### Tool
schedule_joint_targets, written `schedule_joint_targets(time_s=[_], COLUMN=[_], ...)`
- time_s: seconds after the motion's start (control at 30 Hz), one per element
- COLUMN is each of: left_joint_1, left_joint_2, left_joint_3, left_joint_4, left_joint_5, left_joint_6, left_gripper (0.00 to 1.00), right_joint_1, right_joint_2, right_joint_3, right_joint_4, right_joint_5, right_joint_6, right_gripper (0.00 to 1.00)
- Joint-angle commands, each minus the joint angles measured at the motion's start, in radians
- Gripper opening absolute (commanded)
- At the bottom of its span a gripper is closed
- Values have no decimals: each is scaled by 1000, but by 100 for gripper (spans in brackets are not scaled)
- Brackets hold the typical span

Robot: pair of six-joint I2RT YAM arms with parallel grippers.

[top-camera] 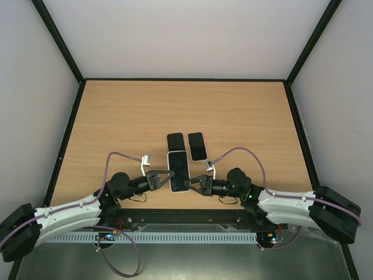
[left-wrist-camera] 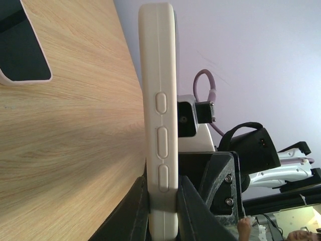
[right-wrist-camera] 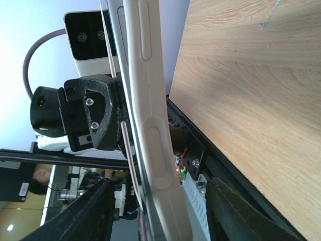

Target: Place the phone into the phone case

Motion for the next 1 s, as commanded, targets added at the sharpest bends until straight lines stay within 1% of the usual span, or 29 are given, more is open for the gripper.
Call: schedule_joint_targets(time_s=[0.0, 0.03, 0.1, 0.17, 0.2, 0.27, 0.47, 0.5, 0.57, 0.7, 0.83, 0.97], left_joint_1=[9, 11, 12, 13, 14, 18, 23, 24, 24, 25, 25, 25], left_joint_2=[4, 8, 7, -3, -4, -1, 9, 5, -6, -48, -80, -93], left_joint_3=[43, 41, 46, 59, 66, 65, 70, 68, 68, 77, 107, 113], left_joint_4=[121, 120, 84, -10, -58, -94, -66, -66, -64, -70, -140, -149], left_joint_5=[-8, -3, -4, -29, -47, -59, 1, 9, 34, 118, 201, 288], left_joint_6=[8, 10, 26, 62, 81, 99, 110, 109, 108, 119, 158, 177], left_gripper=[2, 2, 2, 2, 2, 2, 2, 2, 2, 2, 2, 2], right_joint_1=[6, 6, 6, 6, 6, 6, 6, 6, 6, 5, 6, 6], right_joint_2=[-9, -16, -36, -61, -72, -88, -131, -140, -159, -197, -245, -268], right_joint_3=[-3, -6, -11, -18, -20, -12, -6, 0, 14, 17, 22, 38], right_joint_4=[51, 46, 34, 23, 10, -34, -90, -126, -184, -224, -261, -276], right_joint_5=[-15, -9, 6, 28, 36, 46, 68, 80, 97, 104, 147, 157], right_joint_6=[13, 17, 28, 46, 56, 67, 79, 57, -1, -59, -99, -132], right_gripper=[46, 41, 22, 8, 3, 2, 2, 6, 18, 43, 58, 70])
